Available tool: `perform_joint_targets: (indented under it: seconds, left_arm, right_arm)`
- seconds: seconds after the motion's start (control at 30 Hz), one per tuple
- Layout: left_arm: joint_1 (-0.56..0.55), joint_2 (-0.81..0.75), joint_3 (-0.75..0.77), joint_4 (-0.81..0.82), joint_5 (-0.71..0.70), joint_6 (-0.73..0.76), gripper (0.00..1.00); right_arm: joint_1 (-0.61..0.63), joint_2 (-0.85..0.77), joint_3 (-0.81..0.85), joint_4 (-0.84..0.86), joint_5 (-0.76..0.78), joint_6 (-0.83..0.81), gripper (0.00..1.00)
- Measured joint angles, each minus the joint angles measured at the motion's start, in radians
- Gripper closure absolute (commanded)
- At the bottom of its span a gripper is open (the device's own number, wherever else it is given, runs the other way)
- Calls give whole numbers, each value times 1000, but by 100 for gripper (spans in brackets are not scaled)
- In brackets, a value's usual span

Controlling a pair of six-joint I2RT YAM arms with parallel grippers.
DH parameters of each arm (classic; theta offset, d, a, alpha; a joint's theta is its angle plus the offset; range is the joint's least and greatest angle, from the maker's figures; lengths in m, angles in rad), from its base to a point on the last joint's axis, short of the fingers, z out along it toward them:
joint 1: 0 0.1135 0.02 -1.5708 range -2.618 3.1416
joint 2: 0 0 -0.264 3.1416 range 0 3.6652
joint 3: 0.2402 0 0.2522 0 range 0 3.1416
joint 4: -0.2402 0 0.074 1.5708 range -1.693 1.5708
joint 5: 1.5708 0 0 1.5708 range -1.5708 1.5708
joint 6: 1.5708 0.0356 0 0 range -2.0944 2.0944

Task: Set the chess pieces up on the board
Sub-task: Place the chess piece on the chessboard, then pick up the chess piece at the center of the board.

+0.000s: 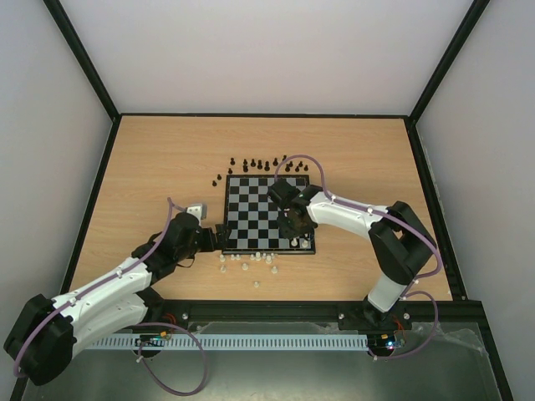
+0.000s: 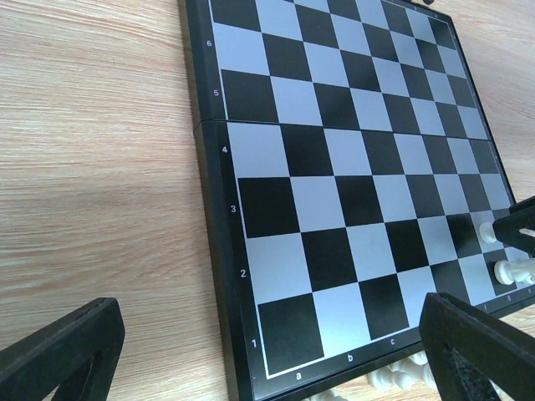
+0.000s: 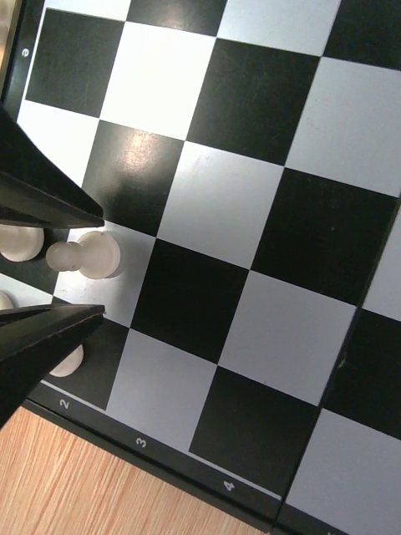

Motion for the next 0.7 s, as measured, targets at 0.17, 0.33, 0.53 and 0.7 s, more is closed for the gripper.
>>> perform_joint_targets:
  seconds: [0.17,0.33,0.53,0.7]
  left_arm:
    - [0,0,-1,-1,0,0,0]
    - [0,-32,6,-34,-2,-5,1]
    - [0,-138,49,-111,-14,-18,0]
    - [0,-205,53,-162,-23,-43,0]
  right_arm:
    - [0,-3,30,-12,22,-10,60]
    - [0,-65,58,-10,20,-30,52]
    - [14,-234,39,2,-29,-32,50]
    - [148,-325,1,5,-47,5,51]
